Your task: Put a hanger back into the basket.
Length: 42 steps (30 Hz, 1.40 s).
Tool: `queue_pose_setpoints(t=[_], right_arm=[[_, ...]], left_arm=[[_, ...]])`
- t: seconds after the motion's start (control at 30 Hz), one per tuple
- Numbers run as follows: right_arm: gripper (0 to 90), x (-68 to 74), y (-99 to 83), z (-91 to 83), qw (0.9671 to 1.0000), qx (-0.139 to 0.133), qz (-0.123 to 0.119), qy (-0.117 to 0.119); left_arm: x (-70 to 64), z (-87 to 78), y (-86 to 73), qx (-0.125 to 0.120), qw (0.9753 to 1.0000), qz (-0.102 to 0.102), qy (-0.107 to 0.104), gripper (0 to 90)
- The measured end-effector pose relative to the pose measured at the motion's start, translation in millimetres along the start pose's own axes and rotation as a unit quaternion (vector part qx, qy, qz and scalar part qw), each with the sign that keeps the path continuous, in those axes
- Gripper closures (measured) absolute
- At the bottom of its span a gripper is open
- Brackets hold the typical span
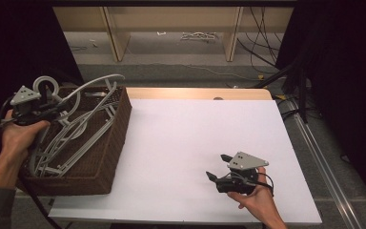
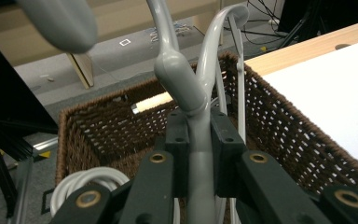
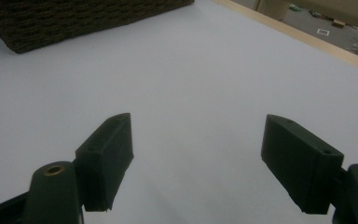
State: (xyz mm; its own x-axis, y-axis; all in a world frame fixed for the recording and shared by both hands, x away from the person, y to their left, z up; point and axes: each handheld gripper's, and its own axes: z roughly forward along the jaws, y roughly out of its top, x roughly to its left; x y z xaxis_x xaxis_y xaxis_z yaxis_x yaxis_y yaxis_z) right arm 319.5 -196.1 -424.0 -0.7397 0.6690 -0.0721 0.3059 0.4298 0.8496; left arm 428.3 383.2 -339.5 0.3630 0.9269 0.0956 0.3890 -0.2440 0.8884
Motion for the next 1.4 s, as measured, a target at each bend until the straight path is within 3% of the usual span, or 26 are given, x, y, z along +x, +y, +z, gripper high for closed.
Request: queue_pose_setpoints(t=[0.43,0.77,0.87,0.9,1.03,1.1,1.23,1.3,1.37,1.4], right_arm=[[26.0,0.1,-0.9,0.9,1.0000,0.004,0.003,0.002],[26.0,-0.8,-0.9,0.2,1.0000,0.003,0.005,0.000],[26.0,-1.5,-0.7,0.6,1.0000,0.002,0.006,-0.001],[26.0,-1.1,-0.8,0.4,1.0000,0.004,0.008,0.000],[26.0,-1.8,-0.7,0.2,1.0000,0.002,0.007,0.000],[26.0,-2.4,-1.2,0.3,1.0000,0.003,0.006,-0.001],[26.0,-2.4,-1.6,1.0,1.0000,0.005,0.008,-0.001],[25.9,-2.6,-2.0,1.0,1.0000,0.005,0.006,-0.002],[26.0,-2.7,-1.7,0.8,0.9999,0.007,0.009,0.000],[26.0,-3.1,-1.5,1.0,1.0000,0.005,0.008,0.000]], left_arm=[[9.8,1.5,-21.5,0.003,1.0000,-0.009,0.001,79.7],[9.9,11.1,-31.8,0.034,0.9994,0.000,-0.008,79.6],[8.9,16.6,-31.8,0.050,0.9987,-0.006,-0.007,79.6],[9.9,17.7,-32.0,0.062,0.9980,0.003,-0.007,79.6],[11.8,20.0,-36.9,0.061,0.9979,-0.018,-0.016,79.7],[13.4,20.0,-39.8,0.076,0.9969,-0.009,-0.014,79.7],[14.5,20.5,-41.3,0.078,0.9968,-0.013,-0.012,79.8],[15.8,20.5,-40.5,0.094,0.9955,0.002,-0.014,79.8],[14.6,23.4,-39.6,0.112,0.9935,0.021,0.000,79.9],[14.6,23.4,-39.6,0.112,0.9935,0.021,0.000,79.8]])
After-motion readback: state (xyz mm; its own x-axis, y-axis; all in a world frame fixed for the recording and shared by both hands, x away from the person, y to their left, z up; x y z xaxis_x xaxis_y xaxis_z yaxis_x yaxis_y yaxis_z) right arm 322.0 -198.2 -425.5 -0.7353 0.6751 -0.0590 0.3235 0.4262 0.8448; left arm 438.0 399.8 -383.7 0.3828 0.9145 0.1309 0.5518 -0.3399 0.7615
